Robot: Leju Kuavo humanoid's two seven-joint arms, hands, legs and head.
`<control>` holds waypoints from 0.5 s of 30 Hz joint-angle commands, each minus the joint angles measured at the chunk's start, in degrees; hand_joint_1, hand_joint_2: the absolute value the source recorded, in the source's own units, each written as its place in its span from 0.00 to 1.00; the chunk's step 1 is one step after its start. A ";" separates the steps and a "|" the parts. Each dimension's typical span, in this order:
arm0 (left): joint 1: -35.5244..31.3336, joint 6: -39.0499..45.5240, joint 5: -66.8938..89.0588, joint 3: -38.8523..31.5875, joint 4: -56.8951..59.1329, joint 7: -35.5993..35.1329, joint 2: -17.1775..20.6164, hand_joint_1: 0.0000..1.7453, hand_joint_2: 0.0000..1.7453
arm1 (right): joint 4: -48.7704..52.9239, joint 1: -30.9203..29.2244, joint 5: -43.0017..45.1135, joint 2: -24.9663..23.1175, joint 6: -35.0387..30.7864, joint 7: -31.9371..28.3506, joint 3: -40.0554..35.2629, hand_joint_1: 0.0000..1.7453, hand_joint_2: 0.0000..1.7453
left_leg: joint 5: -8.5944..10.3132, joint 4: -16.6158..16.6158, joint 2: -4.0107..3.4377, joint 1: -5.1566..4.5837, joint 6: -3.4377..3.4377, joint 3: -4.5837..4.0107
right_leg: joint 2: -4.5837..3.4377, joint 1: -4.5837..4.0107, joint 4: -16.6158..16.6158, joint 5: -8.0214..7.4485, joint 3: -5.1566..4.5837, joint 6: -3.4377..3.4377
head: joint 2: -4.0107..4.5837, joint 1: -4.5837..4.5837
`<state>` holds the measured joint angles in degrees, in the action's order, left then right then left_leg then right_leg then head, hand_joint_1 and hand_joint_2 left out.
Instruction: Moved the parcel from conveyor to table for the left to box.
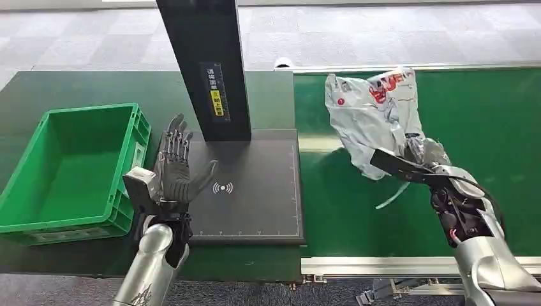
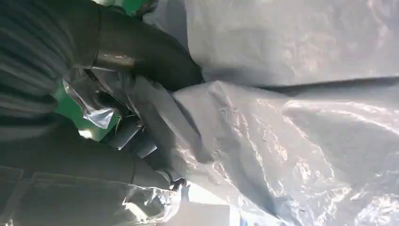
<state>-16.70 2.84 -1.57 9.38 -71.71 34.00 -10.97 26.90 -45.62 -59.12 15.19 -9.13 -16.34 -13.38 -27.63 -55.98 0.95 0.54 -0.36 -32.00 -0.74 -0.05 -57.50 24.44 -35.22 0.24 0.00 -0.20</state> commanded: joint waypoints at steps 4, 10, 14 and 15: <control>2.03 2.81 -4.19 -3.48 -5.26 5.05 -0.44 0.00 1.00 | 22.22 6.76 0.85 -4.48 -21.34 -9.68 0.41 1.00 1.00 | -0.02 0.07 -0.11 -0.03 0.00 0.13 | -0.02 0.01 0.07 0.01 0.07 -0.04 | 0.00 0.04; 2.53 8.69 -5.39 -4.02 -8.54 6.00 -1.10 0.00 1.00 | 31.31 12.16 -1.29 -5.67 -22.70 -12.14 -4.75 1.00 1.00 | -0.05 0.07 -0.15 -0.03 -0.01 0.13 | -0.06 0.02 0.05 0.03 0.06 -0.04 | 0.00 0.02; 2.99 11.35 -4.33 -4.53 -10.99 6.00 -2.02 0.00 1.00 | 32.90 13.29 -2.87 -6.08 -17.36 -11.95 -10.49 1.00 1.00 | -0.09 0.07 -0.27 -0.04 -0.02 0.16 | -0.12 0.03 0.04 0.03 0.06 -0.05 | 0.00 0.00; 3.11 12.10 -4.09 -4.89 -11.91 6.00 -2.30 0.00 1.00 | 32.71 13.14 -2.56 -5.67 -14.54 -11.86 -11.88 1.00 1.00 | -0.09 0.04 -0.27 -0.01 -0.01 0.13 | -0.14 0.00 0.04 0.02 0.05 -0.06 | 0.00 0.02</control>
<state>-14.07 12.26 -6.34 6.89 -79.80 40.04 -12.02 53.37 -34.39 -60.63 10.51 -30.85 -28.30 -15.53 -27.66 -55.97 0.96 0.54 -0.36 -31.99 -0.74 -0.05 -57.50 24.47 -35.23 0.22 0.00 -0.17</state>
